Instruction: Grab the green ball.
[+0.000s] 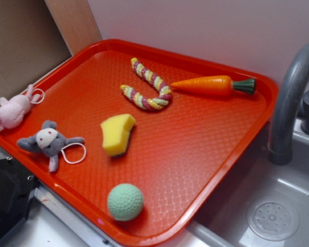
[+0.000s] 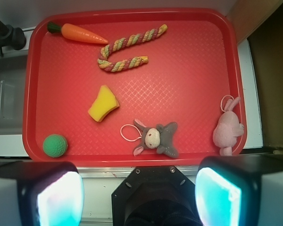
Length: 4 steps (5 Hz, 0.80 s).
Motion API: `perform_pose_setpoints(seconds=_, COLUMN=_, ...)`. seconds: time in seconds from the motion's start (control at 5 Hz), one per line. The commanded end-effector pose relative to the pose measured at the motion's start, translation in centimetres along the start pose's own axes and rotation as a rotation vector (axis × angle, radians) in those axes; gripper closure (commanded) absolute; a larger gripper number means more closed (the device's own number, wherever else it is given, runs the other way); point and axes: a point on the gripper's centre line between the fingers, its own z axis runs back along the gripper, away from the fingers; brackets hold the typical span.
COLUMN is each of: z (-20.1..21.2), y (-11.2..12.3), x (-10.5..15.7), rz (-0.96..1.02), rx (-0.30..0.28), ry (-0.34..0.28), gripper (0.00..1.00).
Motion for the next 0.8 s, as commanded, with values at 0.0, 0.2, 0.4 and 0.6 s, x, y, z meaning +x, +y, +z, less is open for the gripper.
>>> perform_pose_setpoints(seconds=0.0, z=0.0, y=0.0, x=0.0, rz=0.000, rx=0.000, ry=0.000, gripper=0.00)
perform_pose_setpoints(seconds=0.2, z=-0.2, y=-5.0, x=0.9, rz=-0.088, rx=-0.048, ry=-0.085, gripper=0.00)
perform_pose_setpoints(seconds=0.4, z=-1.2, y=-9.6, x=1.5, rz=-0.096, rx=-0.043, ry=-0.134, gripper=0.00)
perform_pose_setpoints(seconds=0.6, z=-3.5, y=-13.2, x=2.5, rz=-0.111, rx=-0.032, ry=-0.130, gripper=0.00)
